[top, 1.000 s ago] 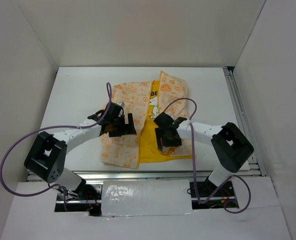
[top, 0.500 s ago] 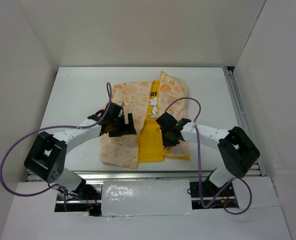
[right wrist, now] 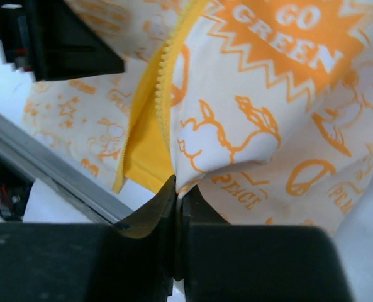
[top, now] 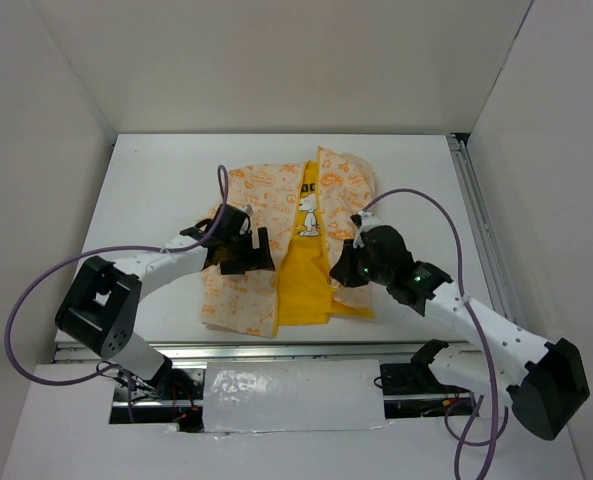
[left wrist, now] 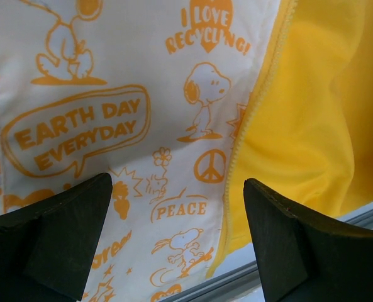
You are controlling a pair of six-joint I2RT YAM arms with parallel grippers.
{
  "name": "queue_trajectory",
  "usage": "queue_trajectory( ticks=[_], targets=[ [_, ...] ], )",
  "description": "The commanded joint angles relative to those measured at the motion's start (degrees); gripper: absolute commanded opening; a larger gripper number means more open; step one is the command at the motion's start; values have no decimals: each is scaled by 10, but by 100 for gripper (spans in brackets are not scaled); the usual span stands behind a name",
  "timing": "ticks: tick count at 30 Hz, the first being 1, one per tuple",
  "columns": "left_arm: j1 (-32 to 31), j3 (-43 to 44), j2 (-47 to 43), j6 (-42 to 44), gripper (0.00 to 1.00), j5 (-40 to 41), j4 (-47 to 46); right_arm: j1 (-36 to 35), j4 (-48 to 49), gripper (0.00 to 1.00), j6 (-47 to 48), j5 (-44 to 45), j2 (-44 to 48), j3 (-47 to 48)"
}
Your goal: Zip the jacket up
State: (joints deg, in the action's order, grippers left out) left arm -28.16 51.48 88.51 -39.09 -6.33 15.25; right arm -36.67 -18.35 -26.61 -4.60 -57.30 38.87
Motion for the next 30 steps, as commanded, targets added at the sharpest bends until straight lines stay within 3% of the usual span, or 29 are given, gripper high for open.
queue_trajectory(
  ticks=[1, 6, 15, 24, 30],
  targets=[
    [3, 10, -25, 16, 98, -34, -27, 3, 138, 3, 45, -89, 50, -34],
    [0, -19, -85, 24, 99, -64, -29, 4, 265, 0, 68, -126, 115, -106],
    [-80, -30, -114, -92, 99, 21, 170, 4, 222, 0, 39, -93, 145, -133],
    [-109, -91, -200, 20, 99, -256, -139, 2, 300, 0, -33, -103, 179, -172],
    [-124, -43, -156, 30, 98, -307, -212, -4, 307, 0, -56, -133, 190, -163]
  ],
)
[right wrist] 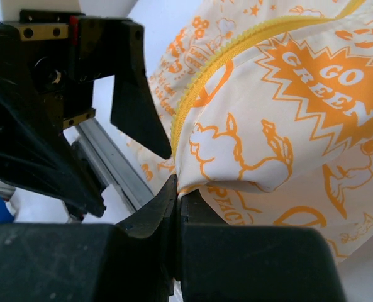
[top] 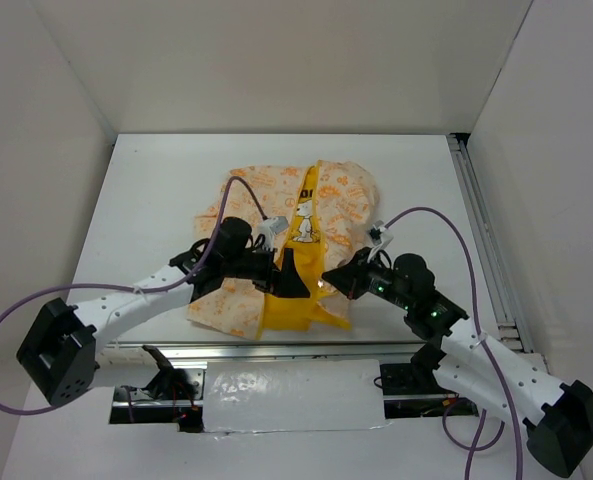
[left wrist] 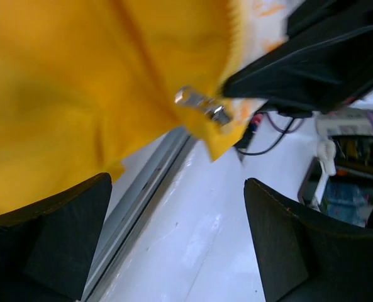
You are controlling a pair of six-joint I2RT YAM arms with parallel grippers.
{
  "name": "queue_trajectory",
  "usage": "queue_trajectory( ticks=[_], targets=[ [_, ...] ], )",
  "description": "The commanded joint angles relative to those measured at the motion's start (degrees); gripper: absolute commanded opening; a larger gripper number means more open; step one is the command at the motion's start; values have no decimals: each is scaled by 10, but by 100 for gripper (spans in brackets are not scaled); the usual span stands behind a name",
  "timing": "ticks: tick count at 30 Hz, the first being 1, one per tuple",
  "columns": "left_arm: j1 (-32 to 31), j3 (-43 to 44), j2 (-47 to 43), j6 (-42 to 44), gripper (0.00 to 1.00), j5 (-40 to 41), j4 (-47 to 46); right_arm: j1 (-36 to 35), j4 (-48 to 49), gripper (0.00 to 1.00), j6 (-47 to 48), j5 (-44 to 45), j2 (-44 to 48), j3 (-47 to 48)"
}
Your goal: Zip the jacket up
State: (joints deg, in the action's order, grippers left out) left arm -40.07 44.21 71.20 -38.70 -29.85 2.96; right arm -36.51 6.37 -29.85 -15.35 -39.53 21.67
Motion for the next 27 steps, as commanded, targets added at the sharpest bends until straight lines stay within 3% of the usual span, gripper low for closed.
queue_trajectory(
  ticks=[1, 6, 14, 18, 20, 27],
  targets=[
    [-4, 41, 33, 26, 98, -93, -107, -6, 58, 0, -28, -29, 13, 11],
    [-9, 59, 68, 28, 93, -133, -142, -9, 65, 0, -46, -21, 12, 12],
    [-13, 76, 90, 29, 69, -152, -154, -12, 71, 0, -51, -14, -12, 21],
    [-13, 82, 102, 34, 50, -166, -164, -14, 72, 0, -56, -9, -11, 23],
    [-13, 86, 108, 37, 33, -171, -161, -14, 75, 2, -64, 4, -6, 22],
    [-20, 89, 109, 41, 25, -171, -164, -15, 86, 4, -78, 9, 0, 23]
  ],
)
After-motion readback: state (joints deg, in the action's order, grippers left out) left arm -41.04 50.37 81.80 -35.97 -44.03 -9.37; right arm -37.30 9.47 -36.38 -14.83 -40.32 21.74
